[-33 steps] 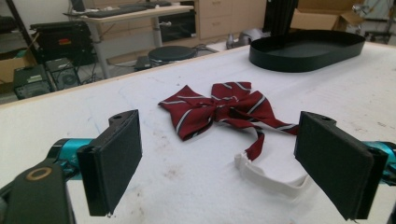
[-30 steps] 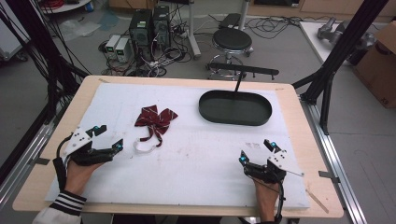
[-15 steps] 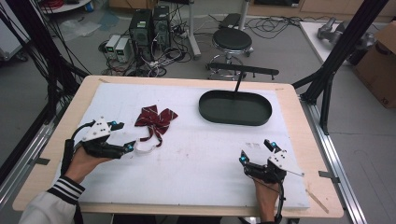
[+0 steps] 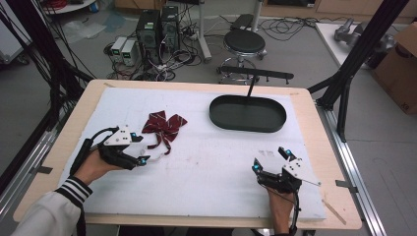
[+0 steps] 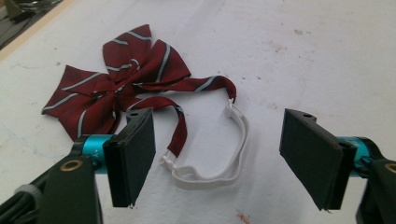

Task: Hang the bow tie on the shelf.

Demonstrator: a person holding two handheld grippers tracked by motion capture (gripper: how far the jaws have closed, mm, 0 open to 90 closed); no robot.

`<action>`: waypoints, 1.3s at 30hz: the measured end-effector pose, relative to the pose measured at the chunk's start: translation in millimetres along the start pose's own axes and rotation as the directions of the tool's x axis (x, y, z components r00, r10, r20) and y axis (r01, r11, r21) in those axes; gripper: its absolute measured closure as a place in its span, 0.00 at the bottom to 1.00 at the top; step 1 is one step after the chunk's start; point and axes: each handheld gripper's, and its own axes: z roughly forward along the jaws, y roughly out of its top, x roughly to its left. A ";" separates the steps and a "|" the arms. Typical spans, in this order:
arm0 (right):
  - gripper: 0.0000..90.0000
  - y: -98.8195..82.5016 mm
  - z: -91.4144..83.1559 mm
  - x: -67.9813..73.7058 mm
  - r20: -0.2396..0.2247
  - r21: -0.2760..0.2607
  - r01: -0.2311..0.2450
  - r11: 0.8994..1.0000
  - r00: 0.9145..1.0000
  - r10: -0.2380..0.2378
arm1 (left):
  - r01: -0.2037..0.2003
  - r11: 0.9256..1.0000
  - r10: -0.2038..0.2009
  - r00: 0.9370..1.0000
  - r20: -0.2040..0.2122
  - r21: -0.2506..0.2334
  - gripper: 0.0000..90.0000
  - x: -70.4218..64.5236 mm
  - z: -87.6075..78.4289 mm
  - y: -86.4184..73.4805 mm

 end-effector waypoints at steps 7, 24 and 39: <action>0.03 0.0 -0.1 -0.1 -0.001 0.000 0.000 1.000 1.000 0.000 | -0.027 0.998 0.024 0.999 0.046 0.062 0.38 -1.8 11.1 0.3; 0.03 -0.1 -0.7 -0.2 -0.001 0.001 -0.009 1.000 1.000 0.009 | -0.085 0.970 0.072 0.995 0.065 0.226 0.57 -2.7 29.8 3.6; 0.03 -0.2 -0.5 -1.2 0.001 -0.005 -0.009 1.000 1.000 0.009 | -0.123 0.952 0.093 0.989 0.118 0.282 0.62 -3.1 36.7 8.5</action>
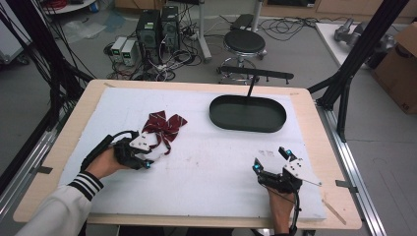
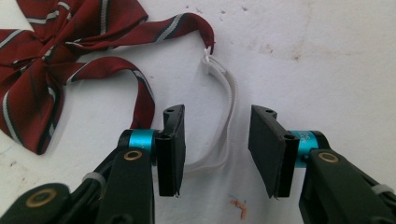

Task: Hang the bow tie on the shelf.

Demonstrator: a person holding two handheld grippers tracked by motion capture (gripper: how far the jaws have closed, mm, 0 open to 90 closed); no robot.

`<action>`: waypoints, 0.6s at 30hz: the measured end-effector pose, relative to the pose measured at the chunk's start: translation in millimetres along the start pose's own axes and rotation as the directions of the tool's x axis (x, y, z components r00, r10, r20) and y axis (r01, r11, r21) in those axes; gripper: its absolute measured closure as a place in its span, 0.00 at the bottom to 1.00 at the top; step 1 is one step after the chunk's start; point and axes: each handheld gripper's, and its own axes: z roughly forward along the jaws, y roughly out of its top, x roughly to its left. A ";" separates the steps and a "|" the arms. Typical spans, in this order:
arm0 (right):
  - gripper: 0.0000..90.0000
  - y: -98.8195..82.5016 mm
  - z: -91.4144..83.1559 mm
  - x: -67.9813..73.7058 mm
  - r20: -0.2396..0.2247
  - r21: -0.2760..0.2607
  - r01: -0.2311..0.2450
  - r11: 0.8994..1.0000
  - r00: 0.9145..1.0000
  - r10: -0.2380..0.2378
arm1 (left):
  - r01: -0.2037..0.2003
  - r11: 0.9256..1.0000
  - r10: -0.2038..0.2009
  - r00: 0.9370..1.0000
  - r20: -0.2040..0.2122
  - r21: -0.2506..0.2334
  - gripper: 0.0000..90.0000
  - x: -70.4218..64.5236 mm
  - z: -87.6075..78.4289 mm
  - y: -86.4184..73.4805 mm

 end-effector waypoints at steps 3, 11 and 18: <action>0.03 0.0 0.0 0.0 0.000 0.000 0.000 1.000 1.000 0.000 | -0.009 1.000 0.009 1.000 0.012 0.021 0.62 0.7 0.6 1.7; 0.03 0.1 0.1 0.1 -0.001 -0.001 0.002 1.000 1.000 -0.002 | -0.023 0.998 0.022 1.000 0.022 0.050 0.77 -1.1 2.2 5.0; 0.03 0.0 0.0 0.1 0.000 -0.003 0.002 1.000 1.000 -0.002 | -0.028 0.996 0.024 0.999 0.042 0.083 0.76 2.3 3.9 8.5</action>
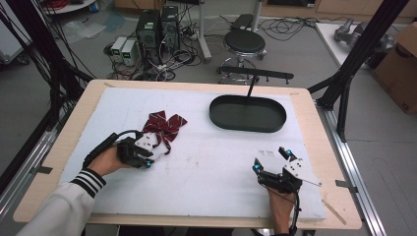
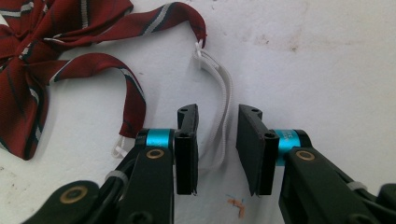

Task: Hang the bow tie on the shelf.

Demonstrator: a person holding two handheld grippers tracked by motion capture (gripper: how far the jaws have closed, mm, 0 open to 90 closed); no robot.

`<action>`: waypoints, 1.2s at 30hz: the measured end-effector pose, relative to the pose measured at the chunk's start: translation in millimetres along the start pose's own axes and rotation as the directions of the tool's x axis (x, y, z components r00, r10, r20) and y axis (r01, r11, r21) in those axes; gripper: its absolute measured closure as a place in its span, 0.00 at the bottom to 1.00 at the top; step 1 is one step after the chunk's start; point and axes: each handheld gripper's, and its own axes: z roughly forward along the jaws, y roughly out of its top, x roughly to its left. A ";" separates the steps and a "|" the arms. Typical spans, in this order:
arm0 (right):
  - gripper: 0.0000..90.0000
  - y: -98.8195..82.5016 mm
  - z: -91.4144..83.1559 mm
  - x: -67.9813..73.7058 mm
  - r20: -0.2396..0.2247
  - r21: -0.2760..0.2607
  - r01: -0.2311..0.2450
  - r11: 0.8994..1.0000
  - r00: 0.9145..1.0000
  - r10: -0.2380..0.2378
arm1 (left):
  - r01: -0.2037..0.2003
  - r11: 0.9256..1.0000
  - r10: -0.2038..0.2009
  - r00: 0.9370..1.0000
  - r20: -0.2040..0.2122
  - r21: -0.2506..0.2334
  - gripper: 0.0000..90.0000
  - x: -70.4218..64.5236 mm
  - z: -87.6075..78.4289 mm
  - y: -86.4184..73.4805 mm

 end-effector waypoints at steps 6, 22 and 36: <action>0.03 0.0 -0.1 -0.1 0.000 -0.001 0.002 1.000 1.000 -0.002 | -0.023 0.999 0.023 1.000 0.014 0.027 0.86 1.8 0.7 2.8; 0.03 -0.1 -0.1 0.3 -0.001 -0.002 0.003 1.000 1.000 -0.003 | 0.109 0.994 -0.109 0.993 0.037 0.019 0.97 5.2 2.0 3.0; 0.03 -0.1 -0.1 0.1 0.001 -0.002 0.004 1.000 1.000 -0.004 | 0.175 0.960 -0.182 0.983 -0.010 -0.216 0.97 10.1 -21.7 -0.4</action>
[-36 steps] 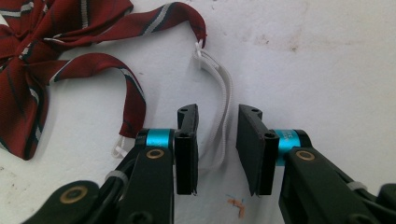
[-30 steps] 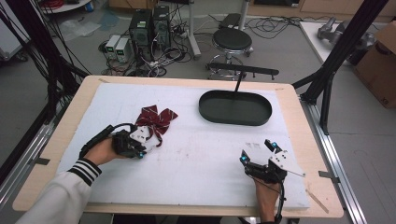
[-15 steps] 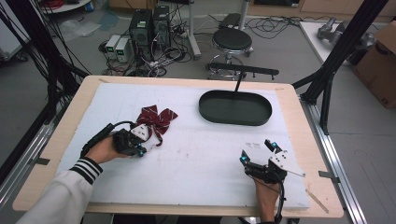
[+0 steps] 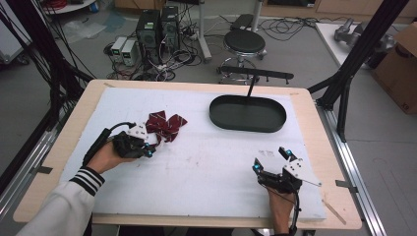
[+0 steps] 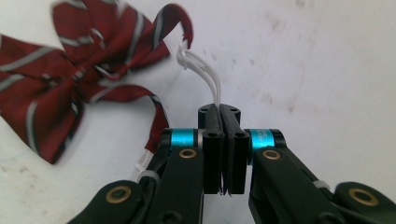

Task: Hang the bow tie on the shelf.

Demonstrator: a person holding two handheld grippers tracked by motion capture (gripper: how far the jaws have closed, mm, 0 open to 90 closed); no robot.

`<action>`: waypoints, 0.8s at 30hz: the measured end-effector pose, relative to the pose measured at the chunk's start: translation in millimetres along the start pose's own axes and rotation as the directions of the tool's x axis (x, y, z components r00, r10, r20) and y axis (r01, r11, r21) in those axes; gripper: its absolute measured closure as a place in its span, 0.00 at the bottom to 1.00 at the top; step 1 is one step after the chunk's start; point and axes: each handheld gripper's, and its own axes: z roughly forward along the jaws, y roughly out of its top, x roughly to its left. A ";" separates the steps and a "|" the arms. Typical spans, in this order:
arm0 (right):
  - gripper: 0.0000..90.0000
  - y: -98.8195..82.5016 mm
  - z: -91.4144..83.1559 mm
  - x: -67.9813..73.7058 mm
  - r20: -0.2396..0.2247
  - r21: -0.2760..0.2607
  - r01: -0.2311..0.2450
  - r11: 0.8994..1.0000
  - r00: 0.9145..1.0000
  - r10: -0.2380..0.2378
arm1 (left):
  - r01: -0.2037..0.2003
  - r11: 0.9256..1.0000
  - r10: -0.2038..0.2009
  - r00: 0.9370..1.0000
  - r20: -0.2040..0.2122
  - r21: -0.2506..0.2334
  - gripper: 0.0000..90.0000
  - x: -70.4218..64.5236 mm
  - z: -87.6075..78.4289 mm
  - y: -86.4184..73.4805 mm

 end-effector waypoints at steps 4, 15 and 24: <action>0.03 0.0 0.0 0.0 0.000 0.000 -0.001 1.000 1.000 0.001 | 0.022 0.993 -0.025 0.999 -0.023 -0.117 0.97 2.0 -9.7 3.0; 0.03 0.0 -0.1 0.1 0.002 0.001 -0.002 1.000 1.000 0.002 | 0.063 0.939 -0.096 0.992 -0.083 -0.338 0.97 3.5 -30.3 19.3; 0.03 -0.1 -0.3 0.2 0.002 0.002 -0.008 1.000 1.000 0.008 | 0.063 0.892 -0.120 0.988 -0.101 -0.448 0.97 11.0 -37.4 40.5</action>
